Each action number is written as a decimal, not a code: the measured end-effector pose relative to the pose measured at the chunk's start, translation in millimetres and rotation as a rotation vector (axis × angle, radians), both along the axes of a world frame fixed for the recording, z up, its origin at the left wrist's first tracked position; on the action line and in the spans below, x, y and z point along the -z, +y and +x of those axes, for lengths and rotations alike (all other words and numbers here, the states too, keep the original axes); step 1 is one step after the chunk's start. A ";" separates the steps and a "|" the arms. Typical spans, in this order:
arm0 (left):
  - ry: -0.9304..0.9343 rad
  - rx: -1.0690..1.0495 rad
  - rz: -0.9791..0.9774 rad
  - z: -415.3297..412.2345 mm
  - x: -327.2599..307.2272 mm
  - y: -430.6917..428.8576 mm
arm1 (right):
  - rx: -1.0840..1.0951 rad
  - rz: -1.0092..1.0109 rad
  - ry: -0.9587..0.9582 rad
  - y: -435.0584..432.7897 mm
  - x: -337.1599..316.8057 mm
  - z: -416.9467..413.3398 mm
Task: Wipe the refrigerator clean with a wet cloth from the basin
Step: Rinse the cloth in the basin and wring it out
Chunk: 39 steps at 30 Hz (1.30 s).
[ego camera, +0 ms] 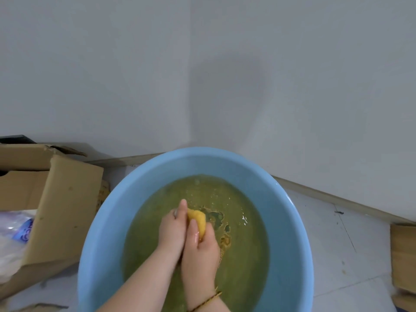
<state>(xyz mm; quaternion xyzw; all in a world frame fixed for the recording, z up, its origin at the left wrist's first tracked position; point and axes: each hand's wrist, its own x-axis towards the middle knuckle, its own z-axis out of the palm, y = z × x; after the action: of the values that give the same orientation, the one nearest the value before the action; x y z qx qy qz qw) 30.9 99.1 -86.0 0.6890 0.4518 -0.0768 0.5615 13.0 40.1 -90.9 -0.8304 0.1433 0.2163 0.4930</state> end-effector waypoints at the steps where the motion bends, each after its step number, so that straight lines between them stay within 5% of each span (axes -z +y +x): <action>1: 0.017 -0.045 -0.060 -0.9 1.3 1.4 | -0.033 -0.014 -0.016 -0.2 2.1 -1.5; 5: 0.013 -0.162 -0.317 -13.1 7.7 -10.0 | -0.119 -0.155 0.003 -13.7 19.7 23.3; 9: 0.061 -0.098 -0.175 -16.6 25.5 4.1 | -0.068 -0.195 -0.004 -33.1 36.8 27.5; 16: 0.315 0.067 0.021 -22.9 51.0 23.7 | -0.397 -0.284 0.036 -44.2 61.8 21.2; 20: 0.319 -0.089 -0.081 -22.5 54.5 26.7 | -0.164 -0.157 0.229 -38.8 63.4 29.3; 23: 0.256 -0.216 -0.337 -23.3 45.4 24.7 | 0.078 -0.010 0.300 -35.6 53.9 29.5; 28: 0.033 -0.172 -0.545 -28.1 15.9 8.2 | -0.197 -0.063 -0.125 -27.1 35.4 0.4; 33: -0.105 -0.244 -0.544 -25.5 -15.3 -3.0 | -0.553 -0.224 -0.640 -14.2 21.6 -22.4; 39: -0.184 -0.422 -0.663 -26.2 -37.9 4.2 | -0.382 -0.245 -0.621 -40.8 14.3 -38.3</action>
<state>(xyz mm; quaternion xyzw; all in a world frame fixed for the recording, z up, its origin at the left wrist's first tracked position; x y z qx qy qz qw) 4.7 103.3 -48.2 0.3667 0.4819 -0.0391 0.7948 -25.3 -0.7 -105.2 -0.9209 -0.1453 0.0238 0.3609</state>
